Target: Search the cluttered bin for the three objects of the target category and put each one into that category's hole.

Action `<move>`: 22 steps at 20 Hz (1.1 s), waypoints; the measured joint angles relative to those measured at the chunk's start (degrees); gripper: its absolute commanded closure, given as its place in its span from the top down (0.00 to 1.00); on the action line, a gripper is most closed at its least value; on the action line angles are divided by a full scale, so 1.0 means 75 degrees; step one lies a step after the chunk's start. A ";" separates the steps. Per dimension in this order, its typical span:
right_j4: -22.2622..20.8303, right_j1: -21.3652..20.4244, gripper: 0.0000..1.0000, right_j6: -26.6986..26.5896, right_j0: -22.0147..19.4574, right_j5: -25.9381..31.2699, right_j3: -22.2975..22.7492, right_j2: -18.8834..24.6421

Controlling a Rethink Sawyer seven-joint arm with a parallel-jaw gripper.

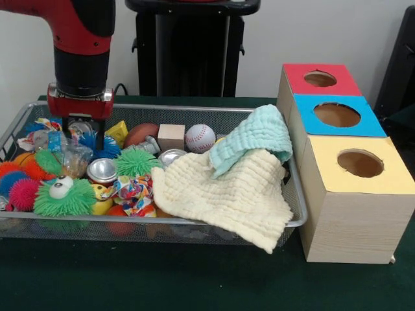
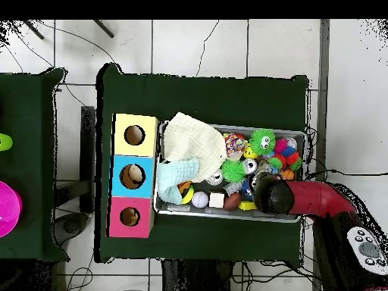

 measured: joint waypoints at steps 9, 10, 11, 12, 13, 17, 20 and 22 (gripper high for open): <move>0.0724 0.0053 0.00 0.0000 -0.0180 0.0627 -0.0064 0.0064; 0.0759 0.0053 0.00 0.0000 -0.0180 0.0629 -0.0065 0.0064; 0.0794 0.0053 0.00 0.0000 -0.0180 0.0631 -0.0066 0.0065; 0.0813 0.0053 0.00 0.0000 -0.0179 0.0631 -0.0066 0.0065; 0.0827 0.0053 0.00 0.0000 -0.0178 0.0631 -0.0066 0.0065; 0.0837 0.0053 0.00 0.0000 -0.0164 0.0631 -0.0066 0.0063; 0.0875 0.0053 0.00 0.0000 -0.0156 0.0630 -0.0059 0.0061; 0.0979 0.0052 0.00 0.0000 -0.0146 0.0621 -0.0009 0.0043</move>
